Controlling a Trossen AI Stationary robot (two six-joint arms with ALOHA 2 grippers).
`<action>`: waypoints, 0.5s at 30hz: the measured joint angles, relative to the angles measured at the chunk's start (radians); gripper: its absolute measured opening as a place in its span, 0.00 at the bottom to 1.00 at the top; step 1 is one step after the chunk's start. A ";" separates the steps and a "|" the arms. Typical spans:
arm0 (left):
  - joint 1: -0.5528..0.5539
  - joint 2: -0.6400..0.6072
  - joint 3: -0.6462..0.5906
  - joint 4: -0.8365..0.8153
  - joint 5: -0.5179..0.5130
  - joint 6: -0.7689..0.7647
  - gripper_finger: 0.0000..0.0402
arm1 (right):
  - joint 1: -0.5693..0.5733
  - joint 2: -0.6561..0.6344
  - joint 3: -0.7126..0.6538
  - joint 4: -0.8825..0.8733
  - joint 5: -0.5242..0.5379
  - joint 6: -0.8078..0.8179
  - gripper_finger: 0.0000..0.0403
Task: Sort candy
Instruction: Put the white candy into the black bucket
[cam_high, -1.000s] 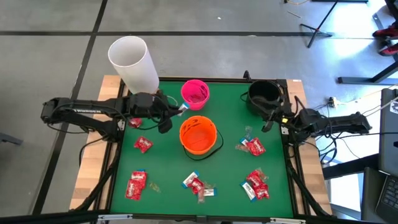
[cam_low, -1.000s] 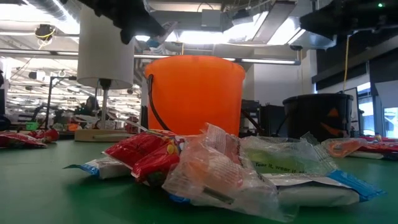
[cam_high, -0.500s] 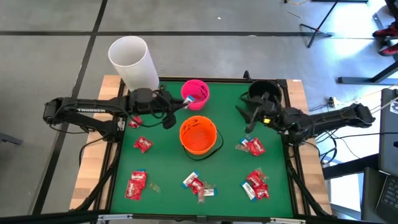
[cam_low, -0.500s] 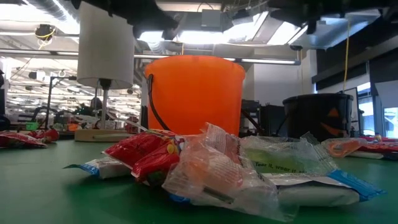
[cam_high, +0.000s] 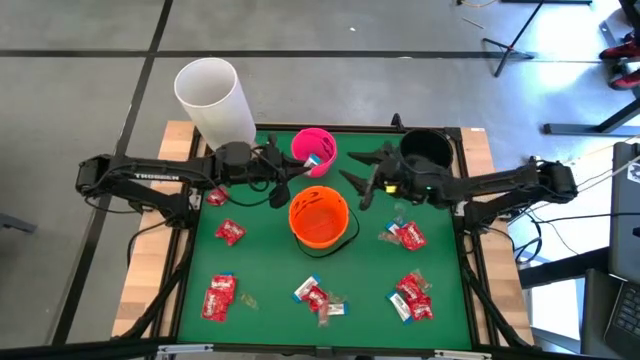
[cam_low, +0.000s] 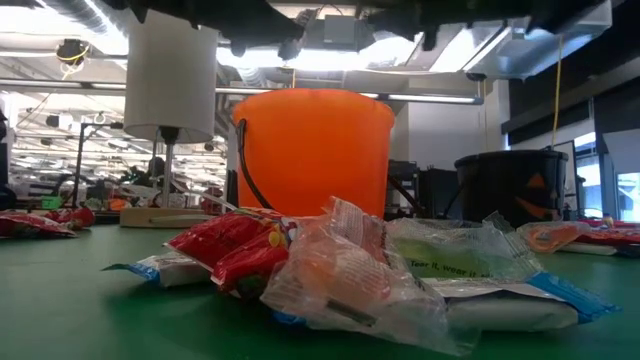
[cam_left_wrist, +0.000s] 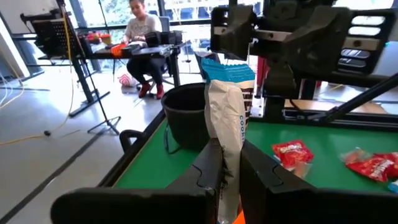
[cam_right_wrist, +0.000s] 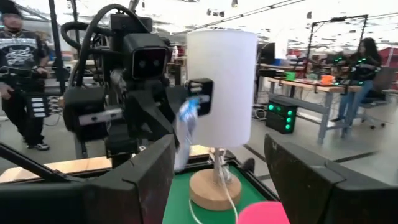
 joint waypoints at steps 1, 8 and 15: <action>0.000 0.009 0.000 0.012 0.000 0.000 0.06 | -0.006 0.020 0.021 0.001 -0.012 0.001 0.61; 0.000 0.044 0.000 0.046 0.007 0.000 0.06 | -0.035 0.142 0.120 -0.002 -0.091 0.046 0.61; 0.000 0.043 -0.001 0.049 0.008 0.000 0.06 | -0.036 0.182 0.146 0.018 -0.136 0.093 0.58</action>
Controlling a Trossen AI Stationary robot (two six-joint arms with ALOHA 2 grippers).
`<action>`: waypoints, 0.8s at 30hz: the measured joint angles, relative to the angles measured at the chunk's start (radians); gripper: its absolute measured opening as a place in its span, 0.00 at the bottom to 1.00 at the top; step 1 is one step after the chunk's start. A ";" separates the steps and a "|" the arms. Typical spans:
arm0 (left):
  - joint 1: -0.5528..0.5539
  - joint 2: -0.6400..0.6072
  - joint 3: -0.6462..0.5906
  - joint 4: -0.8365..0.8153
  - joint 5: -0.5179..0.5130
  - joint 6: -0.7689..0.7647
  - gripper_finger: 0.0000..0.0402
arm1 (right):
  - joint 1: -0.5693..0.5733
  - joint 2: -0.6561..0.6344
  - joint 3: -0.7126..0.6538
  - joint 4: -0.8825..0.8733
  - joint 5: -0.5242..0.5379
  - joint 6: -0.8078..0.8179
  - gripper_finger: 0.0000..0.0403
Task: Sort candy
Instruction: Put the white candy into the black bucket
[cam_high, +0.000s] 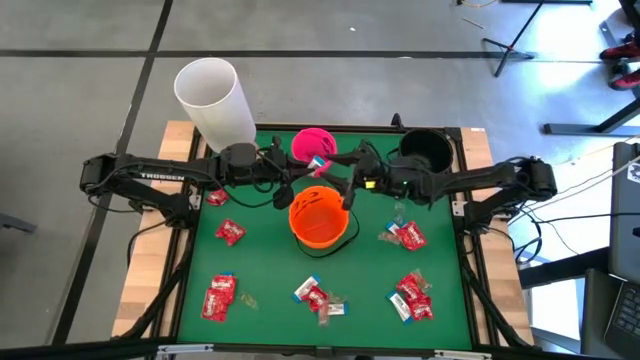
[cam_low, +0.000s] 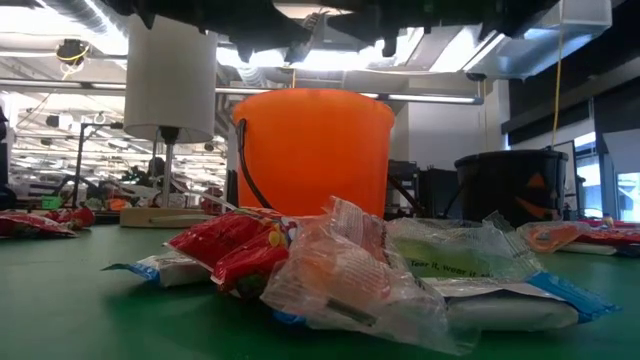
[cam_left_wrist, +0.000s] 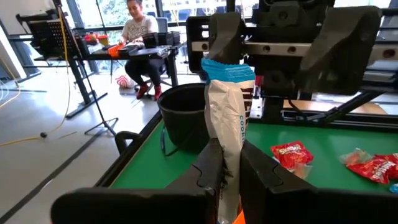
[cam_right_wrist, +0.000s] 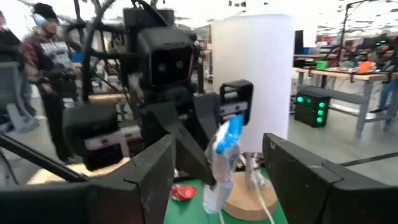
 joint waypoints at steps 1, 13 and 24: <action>0.000 0.000 0.000 0.000 0.000 0.000 0.06 | 0.000 -0.001 0.002 0.004 0.000 0.010 0.56; -0.001 0.000 0.000 -0.001 0.024 -0.003 0.06 | -0.037 0.028 0.002 0.006 -0.033 0.097 0.27; -0.003 0.000 0.000 -0.002 0.026 -0.002 0.06 | -0.046 0.084 0.001 0.066 -0.101 0.139 0.24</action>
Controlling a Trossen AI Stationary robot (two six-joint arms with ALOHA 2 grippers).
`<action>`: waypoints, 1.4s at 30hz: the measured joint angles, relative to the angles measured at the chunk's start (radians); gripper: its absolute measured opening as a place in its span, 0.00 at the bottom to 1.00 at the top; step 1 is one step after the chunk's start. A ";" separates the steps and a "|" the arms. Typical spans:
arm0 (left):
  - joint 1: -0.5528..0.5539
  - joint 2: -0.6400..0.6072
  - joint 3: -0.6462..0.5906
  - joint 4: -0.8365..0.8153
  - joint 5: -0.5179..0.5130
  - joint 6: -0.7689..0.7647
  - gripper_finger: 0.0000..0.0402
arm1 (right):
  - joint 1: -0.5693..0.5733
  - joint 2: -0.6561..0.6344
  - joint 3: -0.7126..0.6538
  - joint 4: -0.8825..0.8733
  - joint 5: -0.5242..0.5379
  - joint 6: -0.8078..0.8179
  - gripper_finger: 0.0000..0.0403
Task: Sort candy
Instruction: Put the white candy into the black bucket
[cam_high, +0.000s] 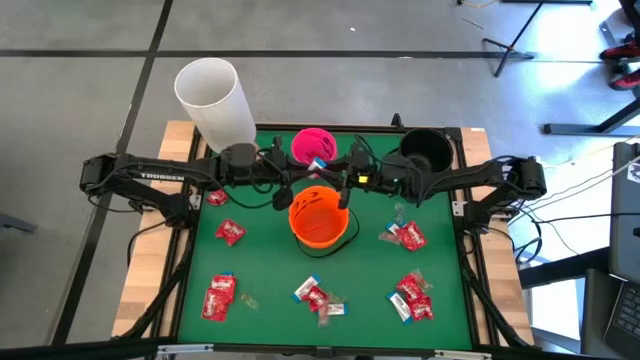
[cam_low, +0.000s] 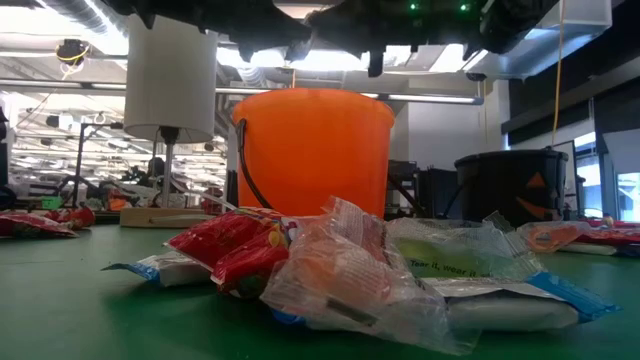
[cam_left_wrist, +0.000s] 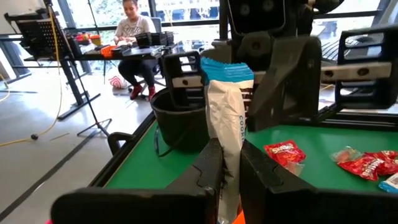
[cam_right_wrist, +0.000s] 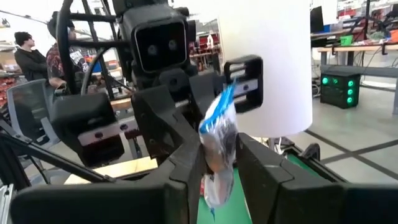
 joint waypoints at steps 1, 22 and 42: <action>-0.001 0.000 0.000 -0.001 0.000 0.000 0.06 | 0.000 0.000 0.000 0.007 0.000 0.000 0.24; -0.005 0.000 0.000 -0.004 0.015 -0.031 0.09 | 0.001 -0.001 0.000 0.040 -0.003 -0.036 0.09; -0.010 -0.104 0.000 -0.072 -0.029 -0.008 0.35 | 0.001 -0.094 0.000 -0.057 0.063 -0.155 0.05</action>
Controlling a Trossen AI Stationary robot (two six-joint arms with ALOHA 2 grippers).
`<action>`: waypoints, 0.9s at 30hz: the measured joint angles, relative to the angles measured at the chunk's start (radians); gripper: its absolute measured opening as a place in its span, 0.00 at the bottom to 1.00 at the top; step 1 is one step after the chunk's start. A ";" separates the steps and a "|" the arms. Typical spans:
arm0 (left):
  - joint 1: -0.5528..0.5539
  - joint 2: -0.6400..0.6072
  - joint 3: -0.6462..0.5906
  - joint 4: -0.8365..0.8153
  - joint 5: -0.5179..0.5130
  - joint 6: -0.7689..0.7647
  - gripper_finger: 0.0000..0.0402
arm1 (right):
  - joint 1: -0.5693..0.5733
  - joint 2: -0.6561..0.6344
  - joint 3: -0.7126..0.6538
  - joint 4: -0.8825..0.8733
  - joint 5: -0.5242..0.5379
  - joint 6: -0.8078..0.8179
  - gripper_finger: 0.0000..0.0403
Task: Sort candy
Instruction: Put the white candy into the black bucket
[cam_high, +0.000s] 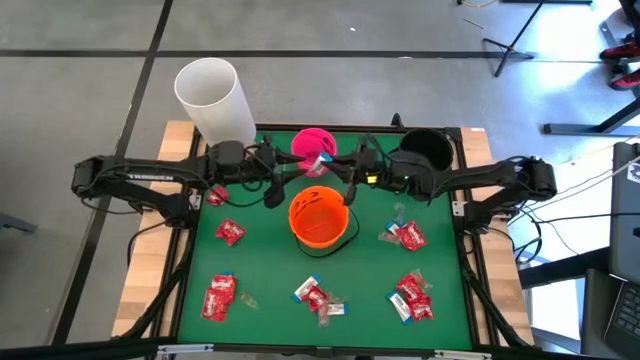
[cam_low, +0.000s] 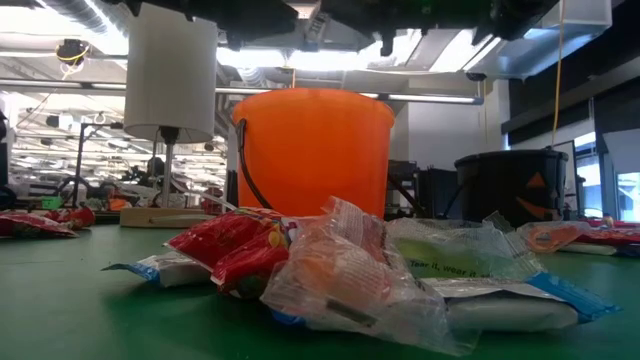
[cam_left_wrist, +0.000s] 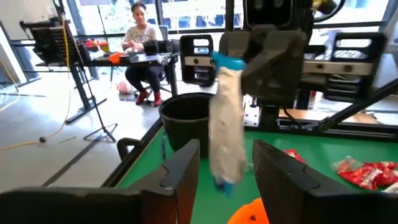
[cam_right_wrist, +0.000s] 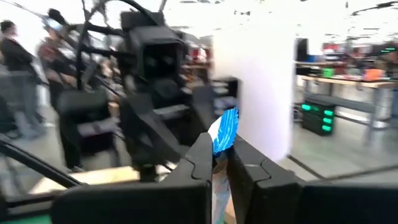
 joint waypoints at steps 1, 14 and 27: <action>-0.005 -0.015 0.000 -0.013 -0.002 0.000 0.35 | 0.000 -0.022 0.000 -0.037 0.022 -0.009 0.05; -0.049 -0.131 0.000 -0.136 0.045 -0.019 0.35 | 0.002 -0.431 0.000 -0.666 0.261 -0.025 0.05; -0.005 -0.142 -0.126 -0.083 0.063 -0.079 0.35 | 0.002 -0.768 -0.150 -1.074 0.536 0.173 0.06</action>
